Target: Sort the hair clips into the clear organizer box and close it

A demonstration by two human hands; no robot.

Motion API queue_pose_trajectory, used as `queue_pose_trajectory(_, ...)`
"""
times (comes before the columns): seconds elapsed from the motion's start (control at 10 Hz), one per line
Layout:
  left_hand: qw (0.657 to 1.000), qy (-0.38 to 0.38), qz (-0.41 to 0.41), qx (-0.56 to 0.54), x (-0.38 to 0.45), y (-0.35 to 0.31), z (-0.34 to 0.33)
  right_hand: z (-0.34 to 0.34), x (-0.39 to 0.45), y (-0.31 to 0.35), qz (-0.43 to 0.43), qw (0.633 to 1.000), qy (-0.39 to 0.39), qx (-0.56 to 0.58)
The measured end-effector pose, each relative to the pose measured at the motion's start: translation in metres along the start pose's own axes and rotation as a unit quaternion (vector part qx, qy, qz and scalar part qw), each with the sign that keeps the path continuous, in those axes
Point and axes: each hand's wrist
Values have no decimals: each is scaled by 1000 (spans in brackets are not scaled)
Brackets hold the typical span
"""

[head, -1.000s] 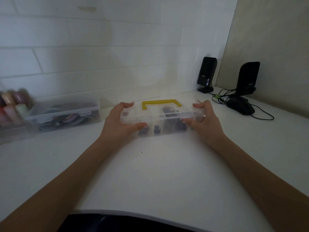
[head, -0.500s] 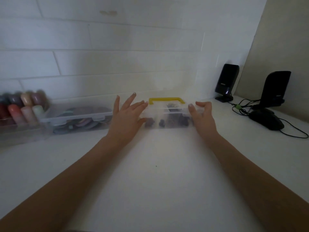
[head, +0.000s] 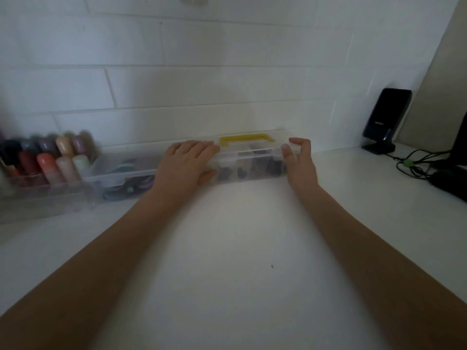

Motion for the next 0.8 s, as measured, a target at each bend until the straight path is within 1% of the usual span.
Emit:
queue_pose_trajectory(0.1, 999, -32, -9, 26, 2, 1, -5, 0, 6, -1, 16, 999, -1, -33)
queue_pose_trajectory(0.2, 996, -66, -12, 61, 2, 1, -9, 9, 9, -5, 46, 995, 19, -83)
queue_pose_trajectory(0.3, 996, -64, -8, 69, 2, -1, -10, 21, 13, -7, 75, 987, 63, -127)
queue_pose_trajectory(0.4, 997, -50, 6, 50, 2, -2, -8, 28, 14, -3, 96, 983, 76, -135)
queue_pose_trajectory(0.5, 998, -43, 9, 41, 3, -3, -7, 26, 17, -3, 78, 990, 72, -97)
queue_pose_trajectory(0.6, 999, -19, 29, 20, 3, -3, -2, 29, 21, -7, 63, 991, 96, -69)
queue_pose_trajectory(0.7, 999, 22, 29, -10, 4, -5, 4, 40, 27, -4, 73, 979, 164, -93)
queue_pose_trajectory(0.8, 984, 34, 115, -130, 7, -5, 19, 57, 38, 20, 64, 973, 181, -130)
Point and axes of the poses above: each hand's wrist, its own x-axis towards the middle knuckle, its own z-axis out of the back of the hand, y = z × x, and after that the axes turned 2 degrees about -x, right-handed
